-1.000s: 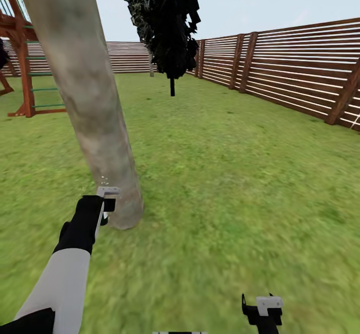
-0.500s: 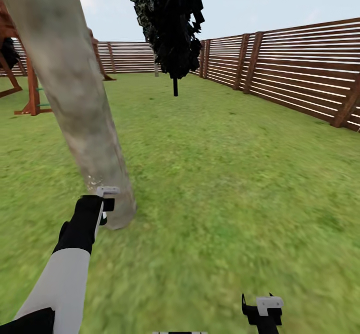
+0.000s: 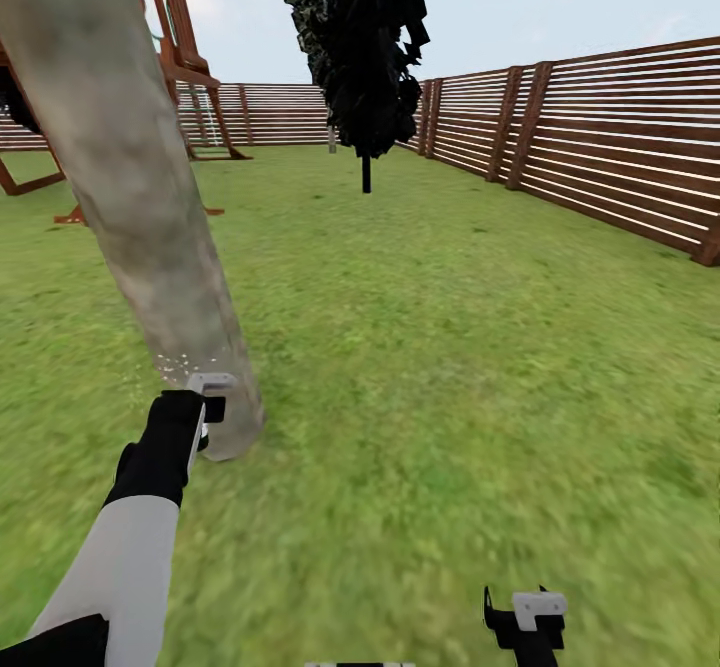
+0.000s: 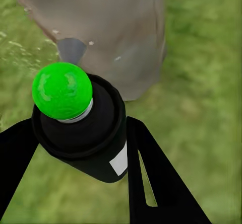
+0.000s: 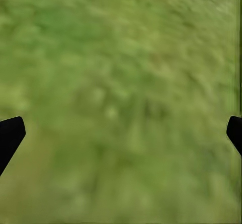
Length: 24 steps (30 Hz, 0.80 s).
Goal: In the garden, pick up the pesticide atomizer on the floor and spray pesticide onto both trees until each tree trunk is fully covered.
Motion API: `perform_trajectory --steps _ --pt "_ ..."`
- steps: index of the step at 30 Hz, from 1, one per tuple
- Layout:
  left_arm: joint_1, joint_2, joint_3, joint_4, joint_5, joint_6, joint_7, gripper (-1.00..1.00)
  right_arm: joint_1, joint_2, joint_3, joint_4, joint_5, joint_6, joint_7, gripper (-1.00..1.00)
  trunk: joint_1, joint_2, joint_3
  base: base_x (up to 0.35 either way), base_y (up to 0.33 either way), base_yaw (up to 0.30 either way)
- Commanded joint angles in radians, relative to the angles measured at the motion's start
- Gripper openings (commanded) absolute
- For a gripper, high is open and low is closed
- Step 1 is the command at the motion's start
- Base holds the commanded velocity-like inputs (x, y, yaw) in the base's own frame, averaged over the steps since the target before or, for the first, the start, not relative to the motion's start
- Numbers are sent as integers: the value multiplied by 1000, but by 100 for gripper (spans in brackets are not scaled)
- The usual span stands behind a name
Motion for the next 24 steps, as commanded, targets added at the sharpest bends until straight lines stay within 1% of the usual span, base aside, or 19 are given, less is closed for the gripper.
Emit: perform_trajectory --steps 1,3,6,8,11,12,15,16,18,19,20,21,22,23,24 --pt "0 0 -2 1 3 0 10 -100 0 0 0 0 0 0 0 100 0 0 0 164 -260 0" --pt "1 0 -3 2 3 0 13 -100 0 1 0 0 0 0 0 100 0 0 0 162 -260 83" --pt "1 3 -3 4 2 0 13 -100 0 1 0 0 0 0 0 100 0 0 0 150 -260 235" --pt "2 11 2 8 1 0 14 -100 0 2 0 0 0 0 0 100 0 0 0 144 -260 275" --pt "7 22 47 10 0 -2 13 -100 0 2 0 0 0 0 0 100 0 0 0 135 -260 278" --pt "8 21 49 14 0 -3 13 -100 0 2 0 0 0 0 0 100 0 0 0 120 -260 278" --pt "12 -1 40 37 4 -4 13 -100 0 2 0 0 0 0 1 100 0 0 0 117 -260 278" --pt "13 -24 34 49 5 -5 13 -100 0 2 0 0 0 0 1 100 0 0 0 116 -260 278" --pt "14 -33 32 53 5 -5 13 -100 0 2 0 0 0 0 1 100 0 0 0 116 -260 278" --pt "14 -31 33 53 5 -6 13 -100 0 2 0 0 0 0 1 100 0 0 0 112 -260 278" --pt "16 -24 36 53 4 -7 13 -100 0 2 0 0 0 0 1 100 0 0 0 104 -260 278" --pt "27 7 40 54 2 -9 12 -100 0 2 0 0 0 0 2 100 0 0 0 96 -260 278" --pt "44 44 41 54 3 -9 10 -100 0 2 0 0 0 0 1 100 0 0 0 94 -261 233" --pt "50 64 41 54 4 -9 7 -100 0 2 0 0 0 0 1 100 0 0 0 94 -261 124" --pt "54 74 41 57 5 -9 6 -100 0 2 0 0 0 0 1 100 0 0 0 102 -261 64"
